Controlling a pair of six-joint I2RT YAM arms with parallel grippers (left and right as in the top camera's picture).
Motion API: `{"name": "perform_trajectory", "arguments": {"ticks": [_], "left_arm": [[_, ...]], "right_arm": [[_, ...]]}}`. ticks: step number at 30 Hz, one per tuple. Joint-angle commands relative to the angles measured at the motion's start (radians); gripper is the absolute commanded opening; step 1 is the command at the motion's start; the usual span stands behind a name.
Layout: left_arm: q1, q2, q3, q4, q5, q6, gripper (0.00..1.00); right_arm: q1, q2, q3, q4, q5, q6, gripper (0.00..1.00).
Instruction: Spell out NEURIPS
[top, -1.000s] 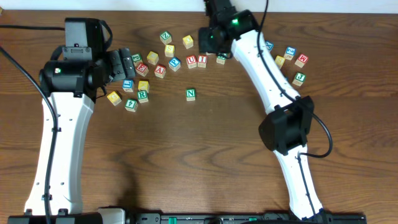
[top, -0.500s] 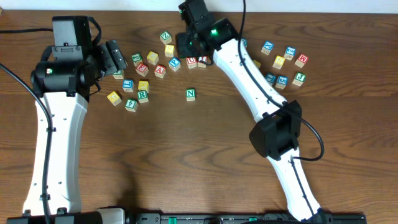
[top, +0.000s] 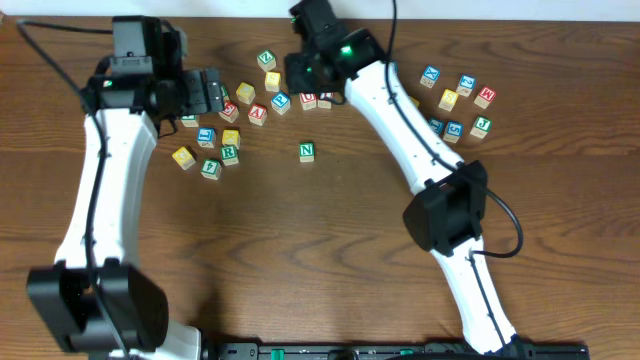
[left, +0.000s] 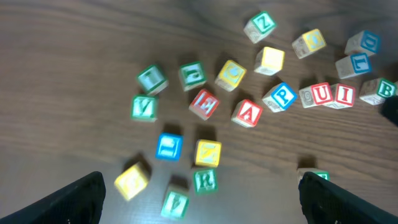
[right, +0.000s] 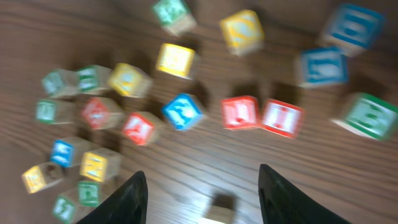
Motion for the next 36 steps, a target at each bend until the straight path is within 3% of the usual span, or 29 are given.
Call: {"name": "perform_trajectory", "arguments": {"ticks": [1, 5, 12, 30, 36], "left_arm": [[0.001, 0.08, 0.017, 0.032, 0.071, 0.092, 0.98], [-0.021, 0.19, 0.04, 0.064, 0.07, 0.167, 0.92], [-0.053, 0.291, 0.04, 0.142, 0.059, 0.208, 0.91], [-0.052, 0.475, 0.04, 0.333, 0.032, 0.207, 0.81], [-0.052, 0.489, 0.031, 0.334, 0.032, 0.207, 0.67]], "right_arm": [[-0.089, -0.026, -0.002, -0.049, 0.0, -0.008, 0.52], [-0.17, -0.053, -0.002, -0.171, 0.005, -0.051, 0.51], [-0.223, -0.053, -0.002, -0.297, 0.006, -0.106, 0.5], [-0.198, -0.053, -0.003, -0.322, 0.062, -0.142, 0.6], [-0.198, -0.053, -0.003, -0.322, 0.062, -0.142, 0.62]]}}
